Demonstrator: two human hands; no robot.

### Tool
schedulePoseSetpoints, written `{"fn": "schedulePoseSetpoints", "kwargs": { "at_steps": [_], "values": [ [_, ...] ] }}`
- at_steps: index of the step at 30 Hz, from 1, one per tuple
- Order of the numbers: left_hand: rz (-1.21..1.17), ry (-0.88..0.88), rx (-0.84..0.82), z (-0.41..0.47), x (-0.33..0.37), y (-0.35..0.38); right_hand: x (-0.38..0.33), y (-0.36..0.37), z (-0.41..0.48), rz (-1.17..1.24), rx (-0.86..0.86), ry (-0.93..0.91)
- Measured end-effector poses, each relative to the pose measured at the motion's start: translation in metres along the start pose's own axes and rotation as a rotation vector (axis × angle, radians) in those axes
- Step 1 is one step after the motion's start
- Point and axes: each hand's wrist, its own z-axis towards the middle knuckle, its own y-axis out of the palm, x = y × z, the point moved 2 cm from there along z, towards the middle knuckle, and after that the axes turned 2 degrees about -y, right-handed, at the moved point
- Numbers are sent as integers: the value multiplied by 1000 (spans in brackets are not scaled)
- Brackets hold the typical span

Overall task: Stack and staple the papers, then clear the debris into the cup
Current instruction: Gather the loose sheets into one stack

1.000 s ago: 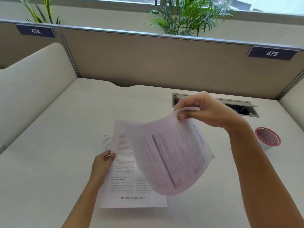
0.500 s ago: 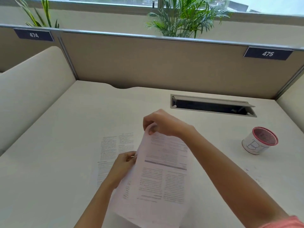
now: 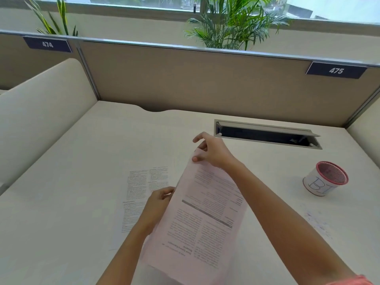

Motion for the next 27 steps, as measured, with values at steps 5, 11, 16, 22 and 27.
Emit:
{"fn": "schedulePoseSetpoints", "kwargs": {
  "at_steps": [5,11,16,22,27],
  "values": [
    [-33,2,-10,-1,0,3,-3,-8,1,37,32,-37],
    [-54,36,-29,-2,10,8,2,0,-4,87,107,9],
    [-68,22,-28,-3,7,7,0,0,-6,113,116,11],
    [62,65,-42,0,10,12,-2,2,-7,162,203,1],
    [255,180,70,2,17,11,5,4,-7,192,329,-37]
  ]
}}
